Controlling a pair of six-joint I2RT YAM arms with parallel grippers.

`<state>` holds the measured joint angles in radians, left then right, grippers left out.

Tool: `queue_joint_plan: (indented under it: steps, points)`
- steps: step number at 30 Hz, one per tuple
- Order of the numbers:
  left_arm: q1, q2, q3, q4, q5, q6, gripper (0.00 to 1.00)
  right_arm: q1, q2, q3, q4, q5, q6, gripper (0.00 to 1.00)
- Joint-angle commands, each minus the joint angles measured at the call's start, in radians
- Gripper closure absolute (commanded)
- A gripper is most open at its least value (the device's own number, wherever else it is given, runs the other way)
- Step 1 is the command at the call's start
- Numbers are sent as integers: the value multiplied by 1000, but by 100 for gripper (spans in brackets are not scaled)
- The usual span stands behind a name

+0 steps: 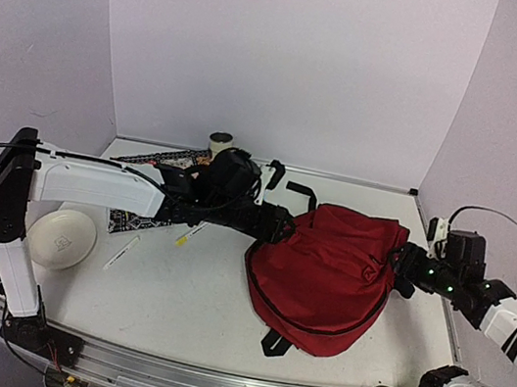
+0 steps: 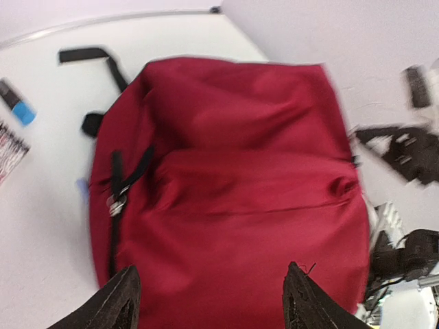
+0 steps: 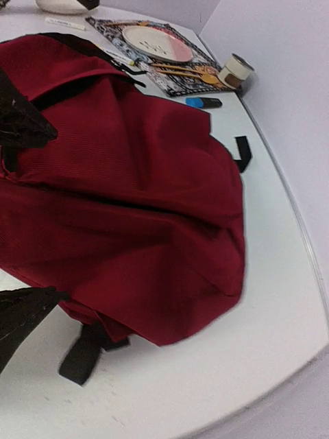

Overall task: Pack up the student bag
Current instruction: Put down the student bag at the center of the board, then hold the lower front pocket of the student bag.

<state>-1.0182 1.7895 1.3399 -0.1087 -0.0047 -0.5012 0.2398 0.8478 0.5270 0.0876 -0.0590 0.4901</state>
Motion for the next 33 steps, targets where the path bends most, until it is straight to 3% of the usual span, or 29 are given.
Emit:
queue_joint_plan:
  steps: [1,6,11,14,23,27,33]
  points:
    - [-50,57,133,-17,10,51,29,-2,-49,-109,70,-191,120,36]
    - [-64,178,163,-26,91,37,31,-2,-34,-162,110,-293,151,49]
    - [-71,216,70,-27,87,6,36,21,12,-220,221,-416,215,78]
    - [-72,205,-15,-27,84,-21,37,68,14,-230,246,-418,239,86]
    - [-75,77,-283,-28,-39,-96,40,282,42,-201,258,-316,308,90]
    - [-68,36,-353,-48,-95,-122,40,310,22,-171,223,-279,301,90]
    - [-36,-25,-440,-71,-123,-166,42,310,-45,-110,141,-260,276,77]
